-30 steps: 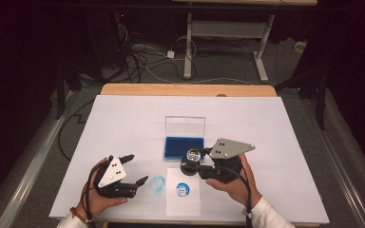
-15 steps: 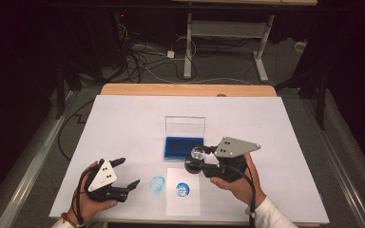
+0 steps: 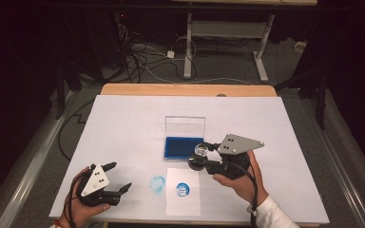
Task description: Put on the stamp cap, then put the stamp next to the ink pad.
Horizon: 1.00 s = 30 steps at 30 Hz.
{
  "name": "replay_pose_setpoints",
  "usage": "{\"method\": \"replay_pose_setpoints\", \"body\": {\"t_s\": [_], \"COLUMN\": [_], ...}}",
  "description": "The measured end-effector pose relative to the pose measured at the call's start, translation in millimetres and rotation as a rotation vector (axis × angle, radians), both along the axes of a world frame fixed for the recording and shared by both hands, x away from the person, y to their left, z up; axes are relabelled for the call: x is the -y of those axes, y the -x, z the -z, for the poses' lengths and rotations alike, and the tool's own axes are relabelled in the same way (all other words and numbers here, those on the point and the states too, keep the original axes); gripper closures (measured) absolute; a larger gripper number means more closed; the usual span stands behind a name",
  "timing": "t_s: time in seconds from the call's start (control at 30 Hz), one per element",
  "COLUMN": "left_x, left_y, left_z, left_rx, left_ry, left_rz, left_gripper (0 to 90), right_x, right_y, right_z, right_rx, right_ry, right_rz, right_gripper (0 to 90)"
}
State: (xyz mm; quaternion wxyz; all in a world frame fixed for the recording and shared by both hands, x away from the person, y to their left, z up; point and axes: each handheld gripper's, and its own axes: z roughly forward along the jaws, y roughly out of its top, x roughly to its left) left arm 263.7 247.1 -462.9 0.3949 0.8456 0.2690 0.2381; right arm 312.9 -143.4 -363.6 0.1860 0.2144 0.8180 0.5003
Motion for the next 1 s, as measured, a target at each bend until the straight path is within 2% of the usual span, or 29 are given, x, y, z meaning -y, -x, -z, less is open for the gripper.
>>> {"method": "replay_pose_setpoints", "body": {"t_s": [0.03,0.07,0.1,0.2,0.3,0.43,0.5,0.63,0.8,1.0], "left_x": [0.3,0.6,1.2,3.4,4.5,4.5,6.3,8.6,6.8,4.6], "left_y": [1.3,1.4,1.9,1.1,0.5,-0.9,-1.2,-0.1,1.1,1.0], "left_z": [1.2,1.7,2.4,4.1,6.2,5.3,4.5,4.1,2.3,3.6], "left_rx": [-0.012,-0.003,-0.018,-0.032,-0.039,-0.051,-0.048,-0.042,-0.034,-0.047], "left_ry": [-0.007,-0.012,-0.003,0.000,-0.016,-0.003,-0.006,-0.014,-0.006,-0.001], "left_rz": [0.002,0.007,0.009,0.008,0.011,0.021,0.019,0.025,0.016,0.019], "left_gripper": [16.7,16.7,16.7,16.7,16.6,17.6,17.6,16.7,16.6,16.6], "right_x": [0.6,1.1,1.9,4.6,6.7,8.2,10.4,15.8,22.1,26.9], "right_y": [-0.2,-0.7,-1.1,-2.8,-6.1,-10.8,-13.3,-18.1,-23.0,-33.2], "right_z": [-0.9,-1.6,-2.3,-2.8,-3.5,-6.3,-8.9,-10.3,-5.7,4.9], "right_rx": [0.004,0.007,0.007,0.009,0.005,0.015,0.016,0.004,-0.002,-0.023], "right_ry": [0.005,0.002,0.000,0.002,0.000,0.007,-0.004,0.010,0.023,0.042], "right_rz": [0.003,0.007,0.012,0.026,0.042,0.056,0.073,0.095,0.129,0.161], "right_gripper": [57.0,57.0,57.0,57.0,57.0,57.0,57.0,57.0,57.0,56.9]}}
